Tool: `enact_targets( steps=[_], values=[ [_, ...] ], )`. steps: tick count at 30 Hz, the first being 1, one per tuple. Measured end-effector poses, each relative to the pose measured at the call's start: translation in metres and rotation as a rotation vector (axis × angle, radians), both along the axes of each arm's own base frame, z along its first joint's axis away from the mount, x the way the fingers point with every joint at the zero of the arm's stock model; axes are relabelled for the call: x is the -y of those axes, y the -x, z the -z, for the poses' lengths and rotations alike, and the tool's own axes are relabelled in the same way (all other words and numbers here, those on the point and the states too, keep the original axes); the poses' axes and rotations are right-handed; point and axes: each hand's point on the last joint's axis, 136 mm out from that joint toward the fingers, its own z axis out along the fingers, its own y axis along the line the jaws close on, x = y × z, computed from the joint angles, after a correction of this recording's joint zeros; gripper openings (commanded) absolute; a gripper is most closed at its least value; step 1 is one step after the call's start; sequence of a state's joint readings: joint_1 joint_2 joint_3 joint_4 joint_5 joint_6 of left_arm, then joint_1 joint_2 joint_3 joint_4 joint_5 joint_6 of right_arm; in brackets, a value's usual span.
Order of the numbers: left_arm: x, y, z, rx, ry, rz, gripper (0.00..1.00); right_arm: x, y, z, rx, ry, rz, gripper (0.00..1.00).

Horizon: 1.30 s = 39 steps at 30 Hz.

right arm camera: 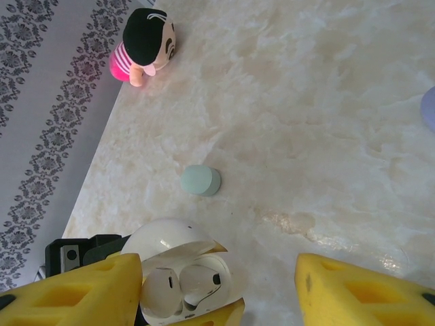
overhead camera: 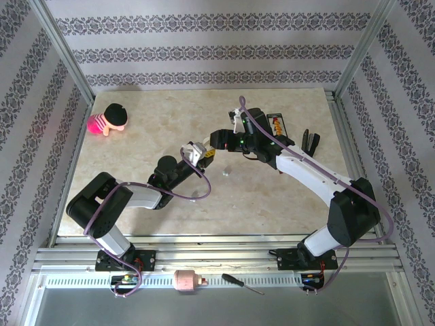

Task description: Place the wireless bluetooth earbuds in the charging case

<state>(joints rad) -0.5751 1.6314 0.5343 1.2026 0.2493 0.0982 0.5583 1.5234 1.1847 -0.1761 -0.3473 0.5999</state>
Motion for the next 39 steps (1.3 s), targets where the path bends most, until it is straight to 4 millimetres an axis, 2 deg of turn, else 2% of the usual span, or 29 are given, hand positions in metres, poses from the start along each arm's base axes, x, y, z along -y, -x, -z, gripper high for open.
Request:
enact_targets(
  steps=[3, 7, 21, 29, 33, 39],
  values=[
    [-0.0001, 0.0003, -0.0014, 0.002, 0.002, 0.000, 0.00, -0.0010, 0.0012, -0.0002, -0.003, -0.004, -0.007, 0.61],
    [-0.0003, 0.0005, -0.0010, -0.002, 0.000, 0.000, 0.00, -0.0023, 0.0025, -0.0007, -0.009, -0.011, -0.013, 0.52],
    [-0.0028, -0.0011, 0.0004, -0.013, -0.007, -0.018, 0.00, -0.0023, 0.0028, -0.0003, -0.013, -0.013, -0.012, 0.54],
    [-0.0028, -0.0016, -0.0077, 0.003, 0.004, -0.019, 0.00, -0.0010, 0.0043, 0.0035, -0.037, -0.009, 0.002, 0.52],
    [-0.0028, -0.0017, -0.0078, 0.003, 0.004, -0.019, 0.00, -0.0010, 0.0043, 0.0035, -0.037, -0.009, 0.002, 0.53],
    [-0.0031, -0.0021, -0.0080, 0.003, 0.004, -0.022, 0.00, 0.0003, 0.0053, 0.0019, -0.030, -0.009, 0.003, 0.63]
  ],
)
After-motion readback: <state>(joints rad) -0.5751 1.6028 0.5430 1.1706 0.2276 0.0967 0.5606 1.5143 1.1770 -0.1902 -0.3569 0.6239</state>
